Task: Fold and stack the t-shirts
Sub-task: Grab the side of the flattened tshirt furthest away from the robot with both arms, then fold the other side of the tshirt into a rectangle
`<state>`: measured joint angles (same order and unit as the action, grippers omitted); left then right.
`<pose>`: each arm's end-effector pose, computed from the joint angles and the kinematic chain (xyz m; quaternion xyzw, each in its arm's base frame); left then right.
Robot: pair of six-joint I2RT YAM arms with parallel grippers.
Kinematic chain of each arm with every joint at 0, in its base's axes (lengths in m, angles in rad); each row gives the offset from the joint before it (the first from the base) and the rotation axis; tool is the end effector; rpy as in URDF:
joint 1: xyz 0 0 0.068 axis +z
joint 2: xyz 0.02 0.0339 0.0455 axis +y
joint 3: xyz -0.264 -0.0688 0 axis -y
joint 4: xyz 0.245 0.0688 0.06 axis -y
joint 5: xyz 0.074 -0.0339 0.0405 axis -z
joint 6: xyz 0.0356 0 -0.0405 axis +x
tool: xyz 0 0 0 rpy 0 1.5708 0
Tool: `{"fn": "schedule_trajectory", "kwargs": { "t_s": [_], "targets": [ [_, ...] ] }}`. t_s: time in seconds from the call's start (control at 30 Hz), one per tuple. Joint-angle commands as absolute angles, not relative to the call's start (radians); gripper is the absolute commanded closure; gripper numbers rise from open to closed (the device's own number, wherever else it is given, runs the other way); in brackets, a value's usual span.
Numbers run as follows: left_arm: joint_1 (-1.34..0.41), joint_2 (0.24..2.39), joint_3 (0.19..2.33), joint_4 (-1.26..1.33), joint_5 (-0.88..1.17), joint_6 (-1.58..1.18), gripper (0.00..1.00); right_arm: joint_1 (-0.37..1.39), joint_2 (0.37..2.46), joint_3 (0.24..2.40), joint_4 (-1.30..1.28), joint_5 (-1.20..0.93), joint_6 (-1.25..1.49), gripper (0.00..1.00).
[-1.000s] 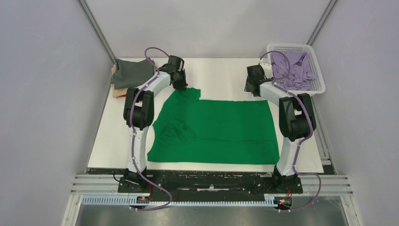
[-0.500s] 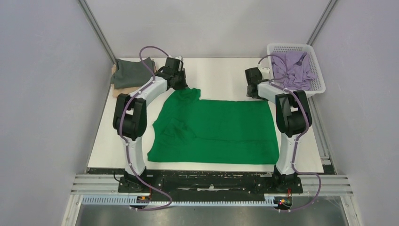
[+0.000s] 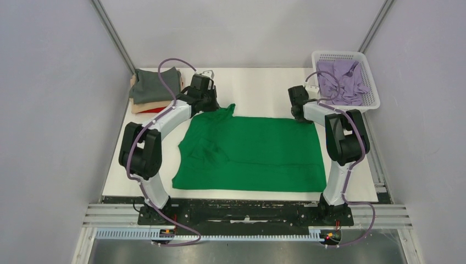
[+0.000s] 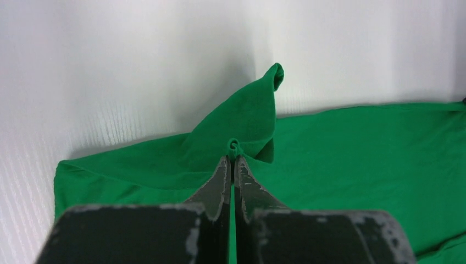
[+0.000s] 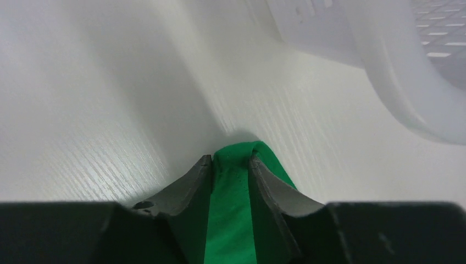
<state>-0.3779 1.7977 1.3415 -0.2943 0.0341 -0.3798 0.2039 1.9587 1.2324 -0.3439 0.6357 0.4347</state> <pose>0.3768 -0.1509 0.2419 0.0059 0.9169 -0.1620 0.3646 0.3883 0.0587 0.1500 0.1829 0.9053 -0.2136 0.3184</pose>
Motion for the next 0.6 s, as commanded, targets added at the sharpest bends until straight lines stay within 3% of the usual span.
{"fn": "schedule_trajectory", "kwargs": {
  "t_s": [0.0, 0.23, 0.57],
  "targets": [
    [-0.387, 1.728, 1.311, -0.246, 0.016, -0.332, 0.98, 0.201, 1.954, 1.224, -0.316, 0.649, 0.443, 0.73],
    [-0.394, 1.633, 1.224, -0.232, 0.003, -0.343, 0.98, 0.208, 1.852, 1.167, -0.236, 0.637, 0.393, 1.00],
    [-0.458, 1.456, 1.057, -0.236, -0.109, -0.369, 0.98, 0.244, 1.609, 0.938, -0.201, 0.613, 0.351, 1.00]
  ]
}}
